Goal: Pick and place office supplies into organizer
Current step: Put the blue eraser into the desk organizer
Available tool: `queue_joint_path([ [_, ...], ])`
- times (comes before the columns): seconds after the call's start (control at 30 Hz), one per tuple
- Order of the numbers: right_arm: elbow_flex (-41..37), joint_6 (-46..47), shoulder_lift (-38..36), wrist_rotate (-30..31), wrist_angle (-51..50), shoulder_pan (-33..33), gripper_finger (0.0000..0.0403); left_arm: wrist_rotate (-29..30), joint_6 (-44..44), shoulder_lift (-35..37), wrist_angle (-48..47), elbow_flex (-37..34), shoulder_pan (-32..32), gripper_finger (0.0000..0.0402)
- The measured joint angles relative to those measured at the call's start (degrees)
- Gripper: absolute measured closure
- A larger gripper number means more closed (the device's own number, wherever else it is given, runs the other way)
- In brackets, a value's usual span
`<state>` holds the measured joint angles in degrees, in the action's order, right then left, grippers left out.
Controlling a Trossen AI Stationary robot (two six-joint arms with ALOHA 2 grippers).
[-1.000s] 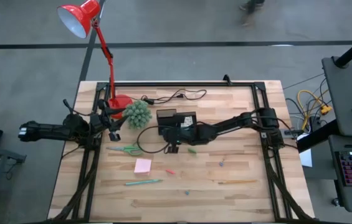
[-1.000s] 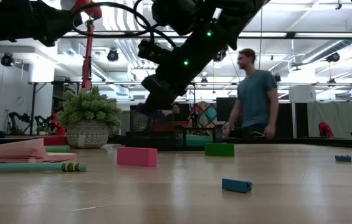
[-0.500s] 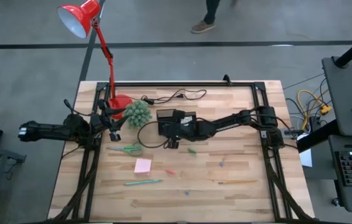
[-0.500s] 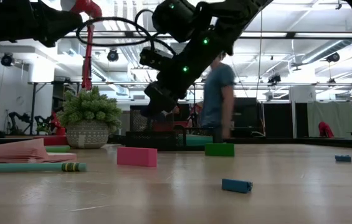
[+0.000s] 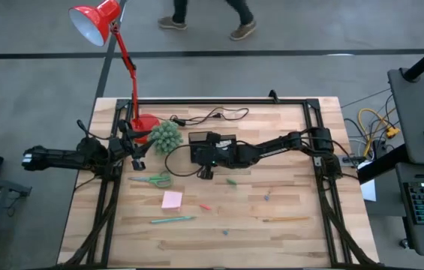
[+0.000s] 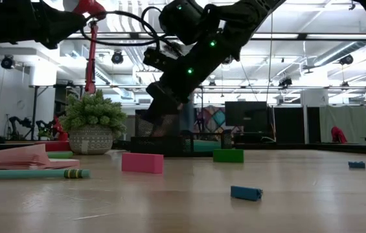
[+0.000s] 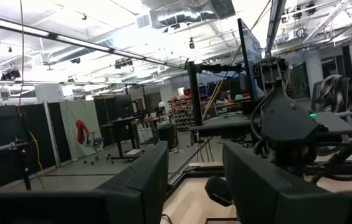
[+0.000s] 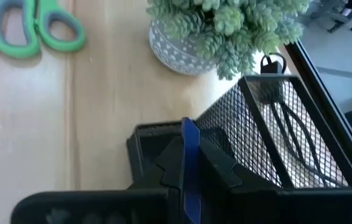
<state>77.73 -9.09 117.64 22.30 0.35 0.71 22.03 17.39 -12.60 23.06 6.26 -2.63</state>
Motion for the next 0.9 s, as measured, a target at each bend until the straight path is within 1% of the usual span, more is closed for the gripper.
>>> queue_joint_path([
  [0.3,-0.57,-2.92,2.58,0.18,2.11,-0.37,0.0381,0.16,-0.01,-0.06,-0.02,0.0,-0.02,0.0262],
  [0.9,-0.57,-1.41,3.58,-1.76,3.66,-1.6,0.0381,0.17,0.0,-0.11,0.01,0.0,-0.02,0.0262],
])
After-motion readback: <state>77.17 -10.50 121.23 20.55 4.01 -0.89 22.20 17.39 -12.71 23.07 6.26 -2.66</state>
